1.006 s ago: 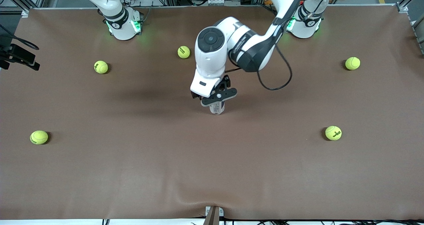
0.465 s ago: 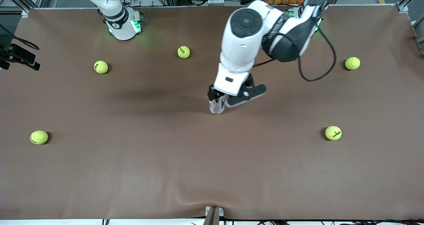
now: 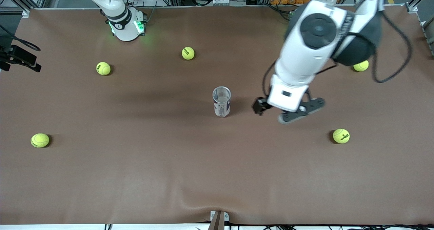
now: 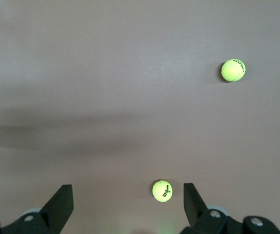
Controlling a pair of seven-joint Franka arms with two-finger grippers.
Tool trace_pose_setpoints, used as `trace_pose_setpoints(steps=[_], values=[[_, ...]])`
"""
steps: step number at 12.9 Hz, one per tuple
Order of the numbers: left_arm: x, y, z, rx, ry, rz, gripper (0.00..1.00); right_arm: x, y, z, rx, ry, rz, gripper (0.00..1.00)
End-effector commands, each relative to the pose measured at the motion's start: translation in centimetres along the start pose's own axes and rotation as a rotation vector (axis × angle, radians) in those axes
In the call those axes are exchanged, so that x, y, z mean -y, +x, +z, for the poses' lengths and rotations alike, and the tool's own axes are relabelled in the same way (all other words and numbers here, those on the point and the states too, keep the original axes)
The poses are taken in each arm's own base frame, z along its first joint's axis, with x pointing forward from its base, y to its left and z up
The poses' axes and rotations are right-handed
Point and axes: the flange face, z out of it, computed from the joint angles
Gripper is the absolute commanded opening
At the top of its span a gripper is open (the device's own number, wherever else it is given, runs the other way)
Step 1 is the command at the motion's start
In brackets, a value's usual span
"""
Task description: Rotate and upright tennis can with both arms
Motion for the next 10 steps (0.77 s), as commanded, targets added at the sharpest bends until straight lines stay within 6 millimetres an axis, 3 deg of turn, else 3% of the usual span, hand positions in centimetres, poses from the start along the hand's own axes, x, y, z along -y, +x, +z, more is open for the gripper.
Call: trace_pose_setpoints(steps=[1,6,10], values=[[2.6,0.9,-1.5,0.005,0.038,0.046,1.00,-0.1,-0.1,-0.1,0.003,0.009,-0.003,1.00],[9.4,6.4,-3.0,0.028,0.027,0.123,1.00,-0.2,-0.2,-0.1,0.014,0.003,-0.002,1.00],[16.8,10.0,-5.4,0.085,-0.011,0.168,1.00,0.5,-0.2,0.0,0.016,0.002,-0.011,1.00]])
